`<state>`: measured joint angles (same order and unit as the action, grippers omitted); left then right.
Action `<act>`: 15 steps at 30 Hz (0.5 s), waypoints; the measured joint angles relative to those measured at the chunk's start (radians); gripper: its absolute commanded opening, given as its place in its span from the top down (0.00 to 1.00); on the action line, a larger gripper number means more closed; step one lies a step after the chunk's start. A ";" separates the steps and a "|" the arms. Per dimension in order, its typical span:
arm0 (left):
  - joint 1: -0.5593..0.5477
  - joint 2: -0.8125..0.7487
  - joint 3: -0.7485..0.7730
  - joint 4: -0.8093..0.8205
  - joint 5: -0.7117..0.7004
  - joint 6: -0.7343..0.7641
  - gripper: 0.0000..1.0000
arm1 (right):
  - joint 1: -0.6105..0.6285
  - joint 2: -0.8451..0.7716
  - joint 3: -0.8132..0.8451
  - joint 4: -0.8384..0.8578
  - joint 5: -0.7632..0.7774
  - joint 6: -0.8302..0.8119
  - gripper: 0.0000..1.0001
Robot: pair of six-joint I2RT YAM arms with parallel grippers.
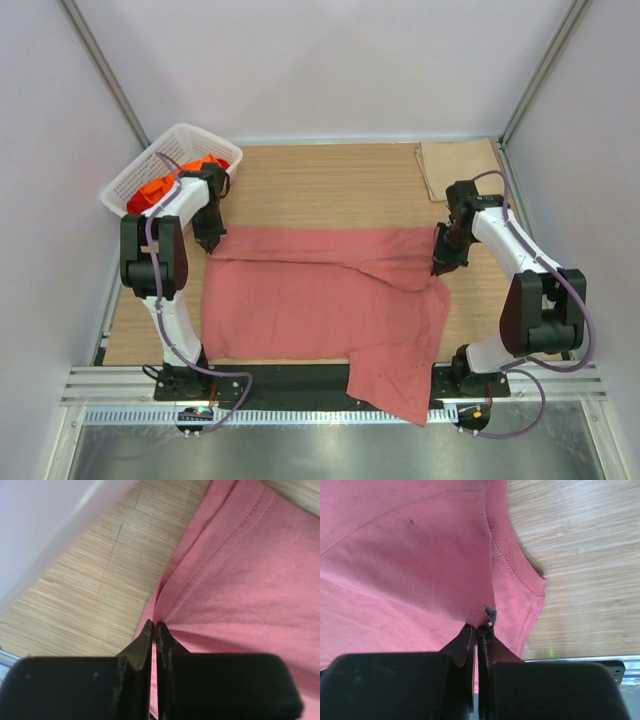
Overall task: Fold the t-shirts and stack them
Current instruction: Fold the tshirt
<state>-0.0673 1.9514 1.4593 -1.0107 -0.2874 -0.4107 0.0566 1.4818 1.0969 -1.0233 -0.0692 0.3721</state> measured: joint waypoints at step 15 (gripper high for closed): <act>-0.003 0.010 0.000 0.016 -0.010 -0.005 1.00 | 0.000 0.070 -0.001 0.030 0.008 -0.015 0.94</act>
<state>-0.0700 1.9614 1.4593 -0.9947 -0.2977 -0.4156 0.0566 1.5517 1.0962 -0.9932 -0.0616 0.3569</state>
